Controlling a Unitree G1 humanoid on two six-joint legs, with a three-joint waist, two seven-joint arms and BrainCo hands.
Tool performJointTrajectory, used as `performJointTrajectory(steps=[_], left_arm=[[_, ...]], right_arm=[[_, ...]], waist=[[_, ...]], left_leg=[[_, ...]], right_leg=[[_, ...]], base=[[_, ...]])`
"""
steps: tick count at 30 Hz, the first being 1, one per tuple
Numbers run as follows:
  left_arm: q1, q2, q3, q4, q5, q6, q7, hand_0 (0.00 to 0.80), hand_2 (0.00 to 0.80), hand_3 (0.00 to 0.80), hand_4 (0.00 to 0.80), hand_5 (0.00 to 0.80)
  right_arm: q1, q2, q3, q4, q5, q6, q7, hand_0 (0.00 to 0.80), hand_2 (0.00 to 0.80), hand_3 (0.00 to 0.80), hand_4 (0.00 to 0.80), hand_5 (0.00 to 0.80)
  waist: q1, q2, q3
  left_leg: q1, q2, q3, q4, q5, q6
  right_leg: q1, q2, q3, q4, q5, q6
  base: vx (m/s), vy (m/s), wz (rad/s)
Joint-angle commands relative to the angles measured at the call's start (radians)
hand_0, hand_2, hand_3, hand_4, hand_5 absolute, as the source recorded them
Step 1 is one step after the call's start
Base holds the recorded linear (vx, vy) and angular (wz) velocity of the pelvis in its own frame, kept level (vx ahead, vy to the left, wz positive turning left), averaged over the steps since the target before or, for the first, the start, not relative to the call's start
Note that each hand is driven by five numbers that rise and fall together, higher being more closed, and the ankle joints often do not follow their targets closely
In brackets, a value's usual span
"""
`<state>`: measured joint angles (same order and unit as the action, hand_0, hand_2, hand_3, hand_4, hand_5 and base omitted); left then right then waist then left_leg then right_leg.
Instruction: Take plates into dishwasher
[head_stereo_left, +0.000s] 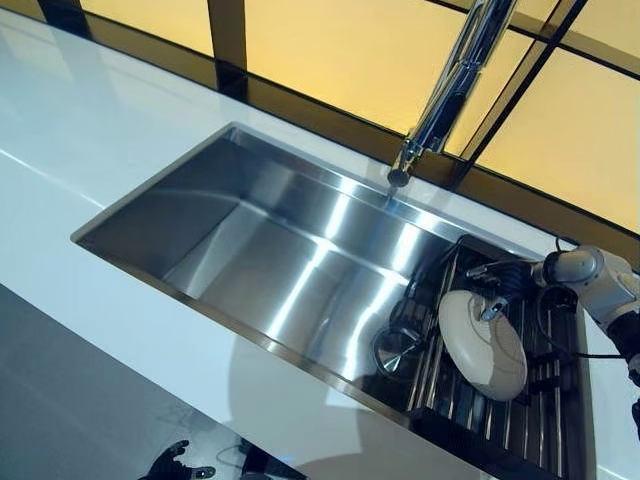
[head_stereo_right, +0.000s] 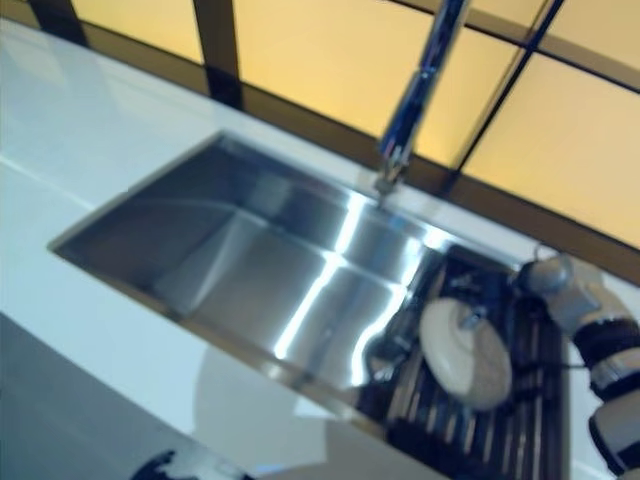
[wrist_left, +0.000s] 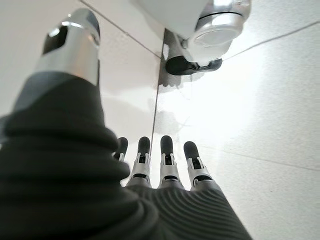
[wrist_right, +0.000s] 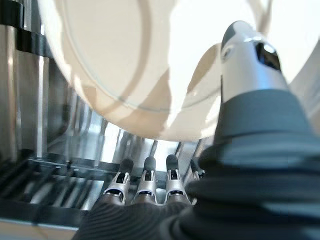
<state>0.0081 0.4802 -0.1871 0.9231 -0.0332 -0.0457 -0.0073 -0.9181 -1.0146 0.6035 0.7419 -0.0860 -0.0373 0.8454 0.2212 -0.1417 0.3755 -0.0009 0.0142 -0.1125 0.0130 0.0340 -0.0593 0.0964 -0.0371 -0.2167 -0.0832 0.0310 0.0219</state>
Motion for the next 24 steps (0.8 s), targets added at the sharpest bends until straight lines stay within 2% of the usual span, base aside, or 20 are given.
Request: performJointTrajectory(steps=[1, 8, 24], left_arm=[[-0.014, 0.036, -0.049, -0.039, -0.01, -0.007, -0.003, 0.0, 0.0, 0.0, 0.0, 0.0], [-0.025, 0.047, -0.055, -0.054, -0.006, -0.001, -0.008, 0.0, 0.0, 0.0, 0.0, 0.0], [-0.04, 0.067, -0.062, -0.077, -0.009, 0.001, -0.012, 0.0, 0.0, 0.0, 0.0, 0.0]], right_arm=[[-0.147, -0.025, 0.084, 0.009, 0.034, 0.0, 0.039, 0.0, 0.0, 0.0, 0.0, 0.0], [-0.221, -0.011, 0.15, 0.043, 0.036, 0.022, 0.096, 0.0, 0.0, 0.0, 0.0, 0.0], [-0.292, 0.006, 0.224, 0.061, 0.039, 0.054, 0.228, 0.0, 0.0, 0.0, 0.0, 0.0]], waist=[[0.039, -0.016, -0.001], [0.059, -0.022, 0.02], [0.077, -0.022, 0.046]], left_leg=[[-0.088, -0.005, -0.003, 0.101, -0.012, 0.016], [-0.112, -0.006, -0.018, 0.109, -0.005, 0.013], [-0.138, -0.01, -0.032, 0.108, 0.007, 0.013]], right_leg=[[-0.044, -0.019, -0.017, 0.062, 0.046, 0.018], [-0.056, -0.017, -0.032, 0.066, 0.045, 0.014], [-0.077, -0.019, -0.045, 0.073, 0.043, 0.008]], base=[[-0.018, -0.033, 0.03], [-0.004, -0.025, 0.04], [0.0, 0.0, 0.0]])
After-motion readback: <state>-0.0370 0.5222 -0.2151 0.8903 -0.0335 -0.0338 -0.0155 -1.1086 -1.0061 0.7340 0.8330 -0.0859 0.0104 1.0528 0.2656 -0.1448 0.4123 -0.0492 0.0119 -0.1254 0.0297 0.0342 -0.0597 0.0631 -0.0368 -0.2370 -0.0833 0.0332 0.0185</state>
